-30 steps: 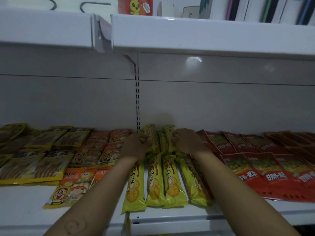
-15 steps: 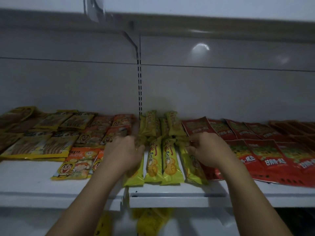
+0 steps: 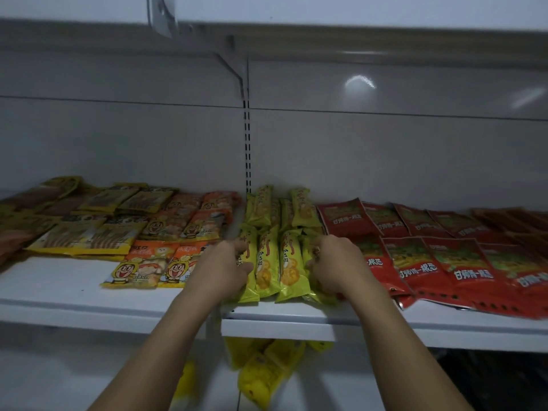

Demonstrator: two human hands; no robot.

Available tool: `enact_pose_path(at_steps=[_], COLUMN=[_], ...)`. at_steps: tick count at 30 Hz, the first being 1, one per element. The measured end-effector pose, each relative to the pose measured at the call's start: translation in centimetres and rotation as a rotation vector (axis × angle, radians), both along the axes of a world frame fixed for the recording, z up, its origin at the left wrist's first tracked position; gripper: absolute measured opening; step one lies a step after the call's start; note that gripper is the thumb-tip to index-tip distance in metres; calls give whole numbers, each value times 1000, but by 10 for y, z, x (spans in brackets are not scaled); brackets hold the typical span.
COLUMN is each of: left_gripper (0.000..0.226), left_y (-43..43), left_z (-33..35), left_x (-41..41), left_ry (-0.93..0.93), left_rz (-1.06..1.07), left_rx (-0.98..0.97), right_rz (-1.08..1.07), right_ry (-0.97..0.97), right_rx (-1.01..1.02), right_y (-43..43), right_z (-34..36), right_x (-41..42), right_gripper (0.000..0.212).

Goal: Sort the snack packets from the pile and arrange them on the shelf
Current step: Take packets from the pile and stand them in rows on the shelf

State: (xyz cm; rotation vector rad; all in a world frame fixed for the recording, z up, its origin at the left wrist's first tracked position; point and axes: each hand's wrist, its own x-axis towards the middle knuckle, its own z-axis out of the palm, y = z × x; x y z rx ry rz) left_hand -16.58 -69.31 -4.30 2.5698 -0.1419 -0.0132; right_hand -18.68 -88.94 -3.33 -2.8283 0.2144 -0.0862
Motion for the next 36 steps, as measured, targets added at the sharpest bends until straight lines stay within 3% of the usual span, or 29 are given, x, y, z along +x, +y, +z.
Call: enact_pose_path(at_steps=[3,11,16,25,27,31,36], left_gripper=[52,51,34,32,43,54,36], left_y=[-2,12,21,12,2,-12,-28], left_z=[-1,5,6,28,37,39,36], left_x=[0,15,24,70,86,122,151], left_ry=[0,93,28,-173,-148,-64,42], left_rz=[31,-46,-54,-97,-113,-133,-192], left_rx=[-36,-68,-43,141,146,165,128], right_rz=[-25,-26,-46,0,7,3,-32], right_ry=[-5,24,-10,-19,-10,-49,115], right_rx=[9,51,54,-92,-22,72,53], right_y=[2,0,-10,-16,-14,-15,-15], right_z=[-2,4,16,41,44,48,40], right_x=[-1,0,-2,54,72,98,127], right_gripper=[11,19,26,31,24,52,45])
